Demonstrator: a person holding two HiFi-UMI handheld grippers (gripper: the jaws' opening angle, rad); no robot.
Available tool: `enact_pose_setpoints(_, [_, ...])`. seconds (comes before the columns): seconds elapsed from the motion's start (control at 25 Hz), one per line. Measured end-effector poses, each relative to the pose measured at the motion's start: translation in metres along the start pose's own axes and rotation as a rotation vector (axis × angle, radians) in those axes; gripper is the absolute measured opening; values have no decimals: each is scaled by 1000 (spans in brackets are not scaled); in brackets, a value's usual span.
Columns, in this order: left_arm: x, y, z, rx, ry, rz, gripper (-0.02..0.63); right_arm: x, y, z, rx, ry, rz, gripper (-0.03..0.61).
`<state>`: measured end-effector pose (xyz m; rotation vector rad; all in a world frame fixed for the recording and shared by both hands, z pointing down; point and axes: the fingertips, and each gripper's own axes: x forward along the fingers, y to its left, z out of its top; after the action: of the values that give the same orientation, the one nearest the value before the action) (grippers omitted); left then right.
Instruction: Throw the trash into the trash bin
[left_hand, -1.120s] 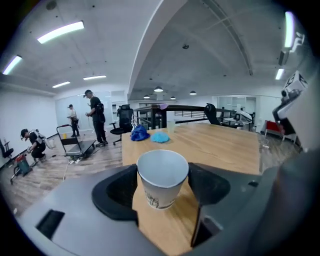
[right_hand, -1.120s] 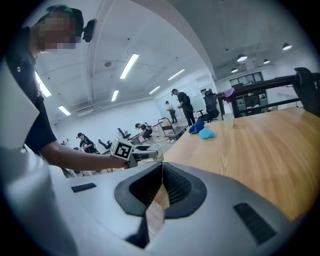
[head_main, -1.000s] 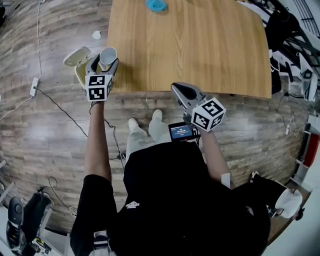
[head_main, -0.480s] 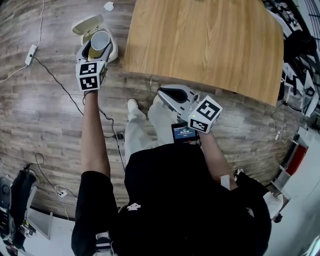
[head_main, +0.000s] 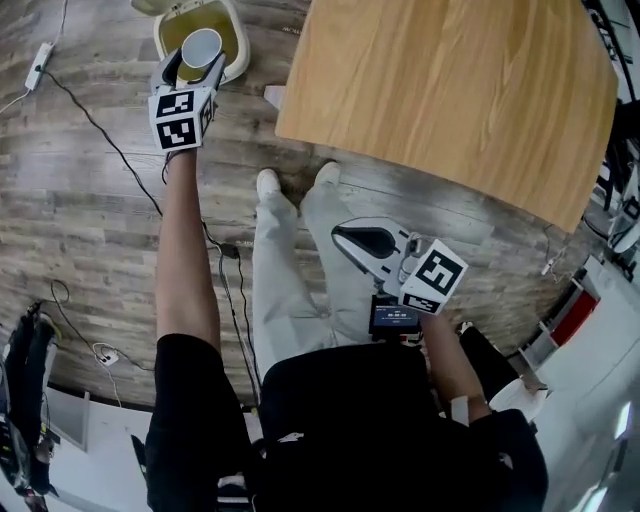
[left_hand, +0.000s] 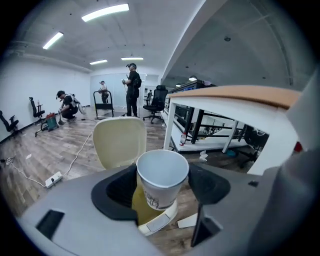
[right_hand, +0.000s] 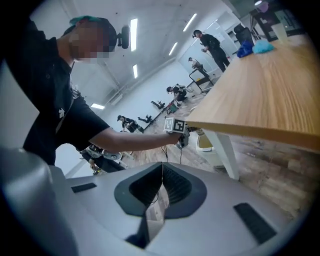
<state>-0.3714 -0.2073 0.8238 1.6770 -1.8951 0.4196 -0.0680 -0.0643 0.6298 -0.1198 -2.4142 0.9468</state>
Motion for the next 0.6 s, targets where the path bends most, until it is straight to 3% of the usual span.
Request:
enact_pose_setpoints(0.16, [36, 18, -35, 8, 29, -3, 330, 14, -21, -24, 42, 17, -11, -2])
enact_pose_setpoints(0.28, [52, 30, -54, -10, 50, -10, 330, 21, -22, -37, 12, 58, -18, -2])
enact_pose_setpoints(0.6, [68, 45, -52, -44, 11, -31, 351, 26, -27, -36, -19, 71, -22, -2])
